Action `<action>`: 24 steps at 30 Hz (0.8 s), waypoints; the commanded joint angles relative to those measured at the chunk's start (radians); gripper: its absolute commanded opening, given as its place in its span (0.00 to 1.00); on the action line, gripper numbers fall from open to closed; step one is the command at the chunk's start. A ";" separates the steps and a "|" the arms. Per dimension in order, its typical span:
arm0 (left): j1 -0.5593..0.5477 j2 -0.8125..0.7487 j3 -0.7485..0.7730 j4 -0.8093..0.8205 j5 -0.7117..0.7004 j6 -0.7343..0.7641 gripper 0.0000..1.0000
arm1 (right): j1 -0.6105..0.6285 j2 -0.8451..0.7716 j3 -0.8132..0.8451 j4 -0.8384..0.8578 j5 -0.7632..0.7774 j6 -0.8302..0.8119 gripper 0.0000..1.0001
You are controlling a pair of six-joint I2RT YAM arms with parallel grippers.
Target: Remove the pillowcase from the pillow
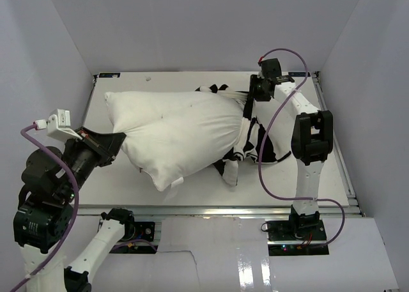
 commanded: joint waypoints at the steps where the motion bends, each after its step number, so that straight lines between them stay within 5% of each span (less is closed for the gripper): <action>1: 0.008 -0.099 0.111 0.216 -0.239 0.049 0.00 | -0.186 0.054 -0.015 0.079 0.245 0.015 0.49; 5: 0.008 -0.125 -0.097 0.294 -0.247 0.037 0.00 | -0.164 -0.026 -0.017 0.126 -0.128 -0.024 0.61; 7: 0.008 -0.143 -0.251 0.352 -0.184 0.003 0.00 | -0.121 -0.116 0.006 0.096 -0.209 -0.065 0.81; 10: 0.007 -0.159 -0.399 0.398 -0.130 -0.027 0.00 | -0.092 -0.231 0.014 0.072 -0.301 -0.088 0.90; 17: 0.008 -0.125 -0.541 0.461 -0.104 -0.044 0.00 | -0.056 -0.468 -0.062 0.008 -0.418 -0.113 0.93; 20: 0.008 -0.094 -0.541 0.478 -0.073 -0.047 0.00 | -0.050 -0.573 -0.248 0.087 -0.538 -0.108 0.94; 24: 0.008 -0.048 -0.524 0.486 -0.058 -0.049 0.00 | -0.038 -0.765 -0.444 0.109 -0.497 -0.105 0.94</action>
